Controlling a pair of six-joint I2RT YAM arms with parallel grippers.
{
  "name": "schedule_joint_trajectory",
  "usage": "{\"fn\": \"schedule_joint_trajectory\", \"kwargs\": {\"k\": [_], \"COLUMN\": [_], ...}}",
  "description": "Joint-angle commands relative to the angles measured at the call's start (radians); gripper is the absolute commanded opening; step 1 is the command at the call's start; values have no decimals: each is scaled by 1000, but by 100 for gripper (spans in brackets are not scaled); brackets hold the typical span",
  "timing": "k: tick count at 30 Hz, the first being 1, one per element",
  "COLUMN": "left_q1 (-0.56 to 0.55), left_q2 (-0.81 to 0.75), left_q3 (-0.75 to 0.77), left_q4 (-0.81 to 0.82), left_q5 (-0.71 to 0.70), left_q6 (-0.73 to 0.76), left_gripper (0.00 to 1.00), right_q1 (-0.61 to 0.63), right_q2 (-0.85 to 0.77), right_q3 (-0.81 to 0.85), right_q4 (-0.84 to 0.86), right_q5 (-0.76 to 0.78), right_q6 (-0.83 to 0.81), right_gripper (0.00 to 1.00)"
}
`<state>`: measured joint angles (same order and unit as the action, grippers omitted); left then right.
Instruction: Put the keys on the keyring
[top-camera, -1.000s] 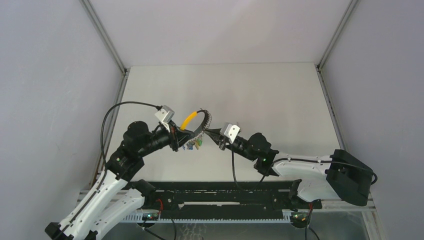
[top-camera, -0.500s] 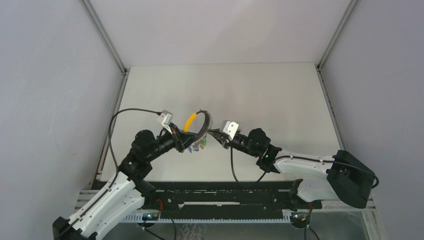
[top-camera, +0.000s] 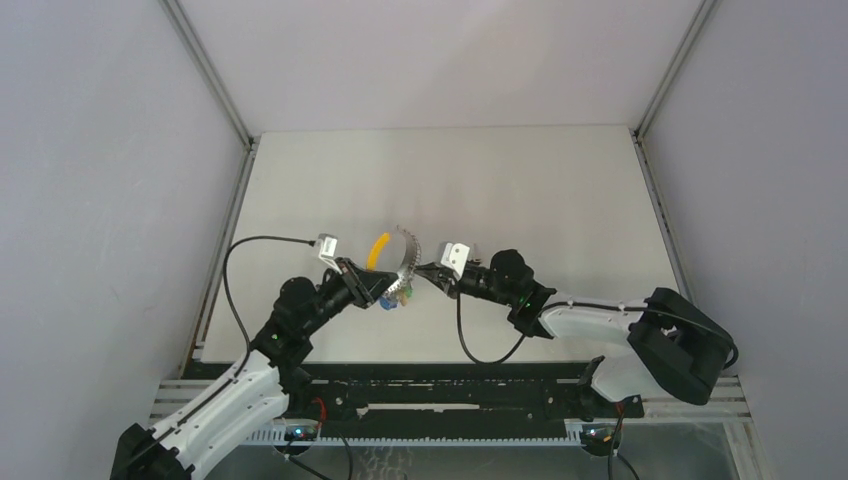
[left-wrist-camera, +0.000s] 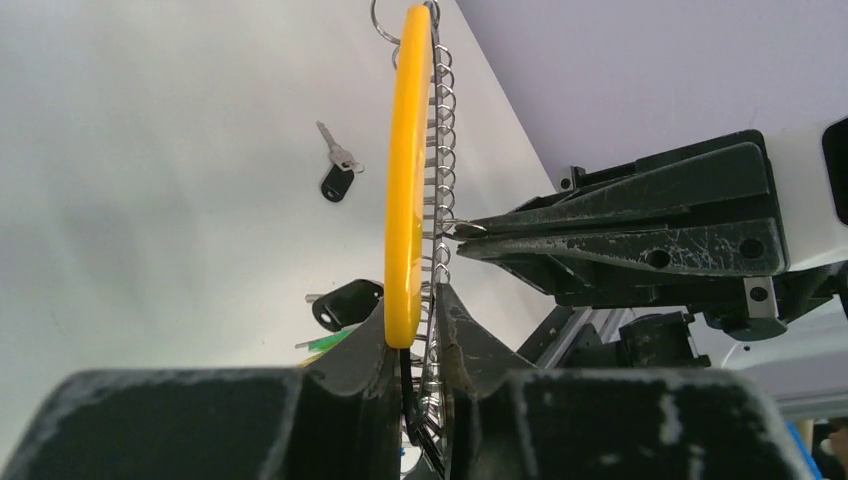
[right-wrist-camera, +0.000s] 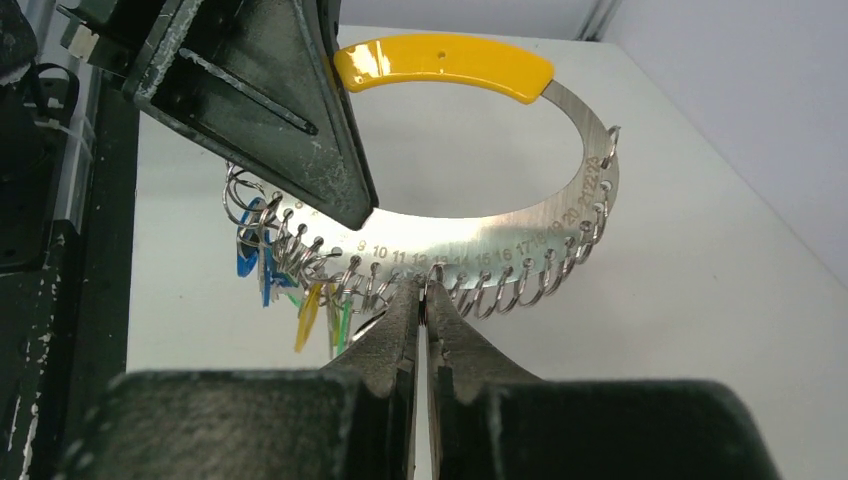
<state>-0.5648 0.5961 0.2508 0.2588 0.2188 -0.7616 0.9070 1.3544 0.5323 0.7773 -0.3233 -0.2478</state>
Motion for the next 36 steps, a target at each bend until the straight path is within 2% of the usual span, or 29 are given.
{"fn": "schedule_joint_trajectory", "kwargs": {"k": [1, 5, 11, 13, 19, 24, 36], "left_q1": [-3, -3, -3, -2, -1, -2, -1], "left_q2": [7, 11, 11, 3, -83, -135, -204], "left_q3": [-68, -108, -133, -136, -144, -154, -136], "left_q4": [203, 232, 215, 190, 45, -42, -234], "left_q5": [-65, -95, -122, -132, -201, -261, -385], "left_q6": [-118, -157, -160, -146, -104, -133, -114], "left_gripper": [22, 34, 58, 65, 77, 81, 82], "right_q1": [-27, -31, -48, -57, -90, -104, -140], "right_q2": [39, 76, 125, 138, 178, 200, 223], "right_q3": [34, 34, 34, 34, 34, 39, 49], "right_q4": [94, 112, 166, 180, 215, 242, 240], "right_q5": [-128, -137, -154, -163, -192, -215, -269], "right_q6": [11, 6, 20, 25, 39, 58, 68], "right_gripper": [0, 0, 0, 0, 0, 0, 0]}}
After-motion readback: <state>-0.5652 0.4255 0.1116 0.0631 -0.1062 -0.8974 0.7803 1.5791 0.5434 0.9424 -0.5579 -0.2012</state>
